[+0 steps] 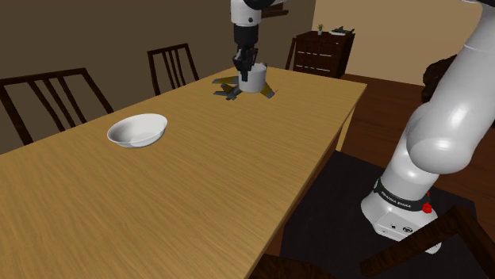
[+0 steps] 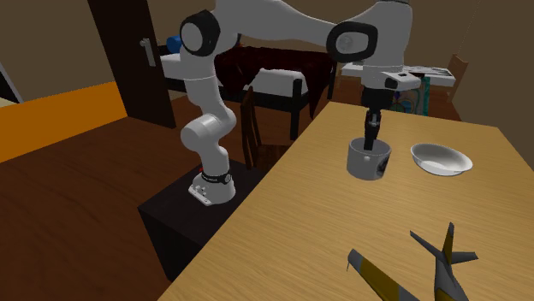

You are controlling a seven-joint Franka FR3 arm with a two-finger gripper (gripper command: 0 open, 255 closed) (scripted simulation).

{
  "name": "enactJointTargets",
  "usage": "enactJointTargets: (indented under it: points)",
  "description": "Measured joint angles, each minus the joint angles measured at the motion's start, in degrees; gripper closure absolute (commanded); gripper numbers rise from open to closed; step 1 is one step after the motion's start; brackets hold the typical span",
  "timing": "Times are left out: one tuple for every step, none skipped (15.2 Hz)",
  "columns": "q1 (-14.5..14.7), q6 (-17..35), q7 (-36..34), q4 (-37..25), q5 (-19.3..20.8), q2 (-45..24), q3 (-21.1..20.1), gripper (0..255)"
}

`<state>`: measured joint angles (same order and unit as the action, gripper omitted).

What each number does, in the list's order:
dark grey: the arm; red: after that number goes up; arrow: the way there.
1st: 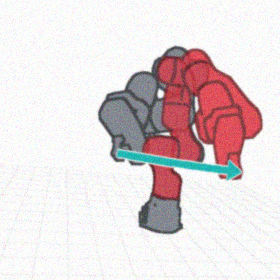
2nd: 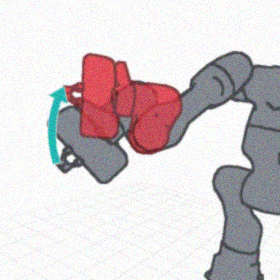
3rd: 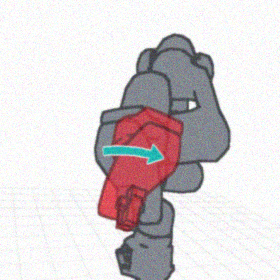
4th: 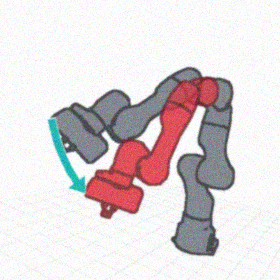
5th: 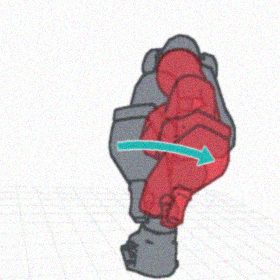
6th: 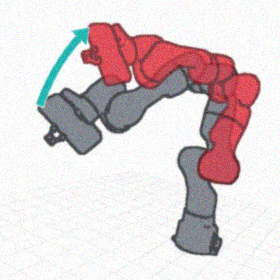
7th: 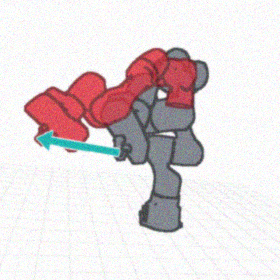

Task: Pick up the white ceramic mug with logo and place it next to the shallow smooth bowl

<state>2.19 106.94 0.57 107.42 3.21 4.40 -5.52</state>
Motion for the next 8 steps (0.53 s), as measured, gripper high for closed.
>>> enactJointTargets:
  points:
    - [0.2,-0.3,-0.5,-1.9,0.2,-1.7,-0.3,255]
    - [0.6,-0.9,-1.5,-5.1,0.5,-4.3,-0.8,255]
    - [1.0,-1.5,-2.2,-7.3,0.7,-6.1,-1.2,255]
    - [1.3,-1.9,-2.7,-10.2,1.1,-8.5,-1.4,255]
    - [1.7,-2.7,-3.5,-13.4,1.5,-11.1,-1.7,255]
    - [2.1,-3.0,-4.1,-16.2,1.8,-13.5,-1.9,255]
    - [2.6,-4.3,-4.7,-19.8,2.2,-16.1,-2.1,255]
    - [3.1,-5.2,-5.3,-23.2,2.6,-18.6,-2.3,255]
